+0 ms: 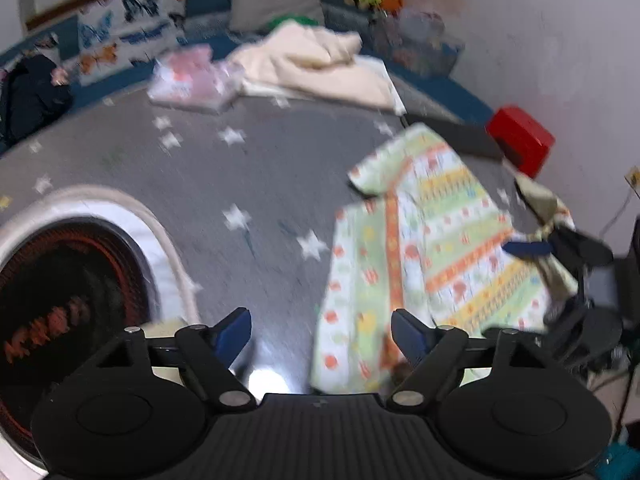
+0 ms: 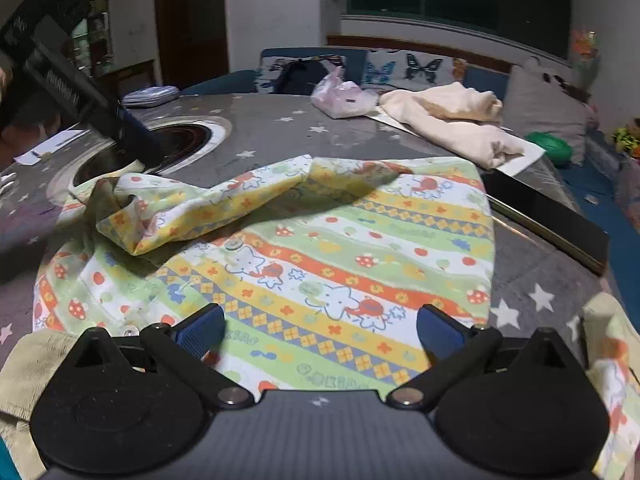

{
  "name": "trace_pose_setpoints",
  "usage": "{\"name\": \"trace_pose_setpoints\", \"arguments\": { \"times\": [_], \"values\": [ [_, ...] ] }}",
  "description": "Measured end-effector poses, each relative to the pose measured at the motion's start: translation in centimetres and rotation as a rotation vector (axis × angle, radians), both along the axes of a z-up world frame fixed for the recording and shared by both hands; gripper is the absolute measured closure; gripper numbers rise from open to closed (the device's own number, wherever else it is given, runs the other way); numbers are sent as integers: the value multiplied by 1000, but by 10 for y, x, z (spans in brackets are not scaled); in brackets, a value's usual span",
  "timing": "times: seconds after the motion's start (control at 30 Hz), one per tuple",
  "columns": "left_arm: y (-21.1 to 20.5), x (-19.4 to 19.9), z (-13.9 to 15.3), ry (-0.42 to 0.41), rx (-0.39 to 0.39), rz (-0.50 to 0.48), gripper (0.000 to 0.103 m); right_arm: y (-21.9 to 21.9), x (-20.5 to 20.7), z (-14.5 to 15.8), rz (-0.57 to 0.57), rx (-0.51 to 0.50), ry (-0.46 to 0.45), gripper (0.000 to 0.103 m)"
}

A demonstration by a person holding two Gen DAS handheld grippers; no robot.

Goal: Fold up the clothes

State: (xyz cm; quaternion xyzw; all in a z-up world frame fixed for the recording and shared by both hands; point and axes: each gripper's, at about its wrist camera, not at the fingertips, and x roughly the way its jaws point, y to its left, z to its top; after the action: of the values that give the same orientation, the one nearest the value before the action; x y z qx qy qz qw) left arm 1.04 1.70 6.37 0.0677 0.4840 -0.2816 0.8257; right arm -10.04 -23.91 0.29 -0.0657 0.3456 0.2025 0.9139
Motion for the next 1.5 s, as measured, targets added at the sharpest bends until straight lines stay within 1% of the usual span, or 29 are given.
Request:
{"name": "trace_pose_setpoints", "arguments": {
  "times": [0.07, 0.1, 0.13, 0.17, 0.2, 0.23, 0.3, 0.33, 0.4, 0.5, 0.53, 0.6, 0.67, 0.7, 0.73, 0.77, 0.8, 0.9, 0.97, 1.0, 1.07, 1.1, 1.13, 1.17, 1.23, 1.33, 1.43, 1.5],
  "values": [
    [-6, 1, -11, 41, 13, -20, 27, -1, 1, 1, 10, 5, 3, 0],
    [-8, 2, -17, 59, 20, -34, 38, -1, 1, 2, 15, 7, 5, 0],
    [-10, 3, -19, 76, 12, -49, 58, -1, 2, 2, 20, 10, 6, 0],
    [-11, 4, -22, 92, 4, -64, 65, -2, 2, 3, 25, 12, 8, 0],
    [-11, 6, -21, 92, -3, -68, 74, -2, 3, 4, 31, 15, 10, 0],
    [-10, 9, -18, 81, -4, -73, 83, -2, 3, 4, 36, 17, 11, 0],
    [-9, 15, -7, 35, 4, -84, 90, -3, 4, 6, 46, 22, 14, 0],
    [-10, 18, 0, -12, 28, -91, 94, -3, 5, 6, 51, 25, 16, 0],
    [-11, 25, 12, -105, 76, -104, 95, -4, 12, 14, 54, 30, 7, 0],
    [-16, 34, 25, -287, 214, -105, 95, -6, 24, 27, 57, 38, -10, 0],
    [-15, 39, 27, -296, 213, -82, 95, -6, 28, 32, 58, 41, -16, 0],
    [-1, 50, 31, -162, 68, -38, 93, -7, 36, 41, 60, 46, -27, 0],
    [9, 50, 29, -57, -39, -31, 90, -10, 45, 48, 53, 48, -38, 0],
    [10, 47, 27, -36, -56, -25, 77, -14, 52, 50, 40, 45, -41, 0],
    [10, 44, 23, -19, -64, -22, 58, -17, 58, 50, 28, 41, -41, 0],
    [10, 40, 19, -2, -71, -19, 51, -21, 64, 50, 15, 37, -38, 0],
    [8, 36, 15, 6, -62, -21, 46, -24, 71, 49, 3, 35, -32, 0],
    [4, 30, 0, 42, -28, -33, 44, -33, 85, 49, -28, 45, -18, 0],
    [4, 28, -11, 93, -23, -38, 43, -37, 89, 49, -34, 63, -12, 0],
    [4, 25, -15, 114, -17, -47, 43, -37, 90, 49, -34, 71, -10, 0],
    [2, 22, -20, 124, -9, -65, 46, -38, 92, 48, -36, 86, -7, 0],
    [2, 21, -22, 126, -9, -74, 56, -38, 93, 47, -38, 93, -7, 0],
    [2, 23, -21, 139, -21, -82, 78, -38, 94, 46, -39, 99, -3, 0],
    [3, 24, -21, 151, -33, -90, 81, -38, 95, 45, -40, 108, 1, 0],
    [3, 27, -16, 134, -37, -103, 92, -37, 97, 43, -41, 127, 10, 0],
    [3, 31, -2, 80, -33, -136, 97, -36, 100, 41, -46, 142, 14, 0],
    [1, 34, 15, -9, -5, -158, 100, -36, 101, 40, -52, 152, 10, 0],
    [-2, 36, 25, -104, 53, -163, 100, -37, 102, 40, -53, 155, 8, 0]
  ]
}}
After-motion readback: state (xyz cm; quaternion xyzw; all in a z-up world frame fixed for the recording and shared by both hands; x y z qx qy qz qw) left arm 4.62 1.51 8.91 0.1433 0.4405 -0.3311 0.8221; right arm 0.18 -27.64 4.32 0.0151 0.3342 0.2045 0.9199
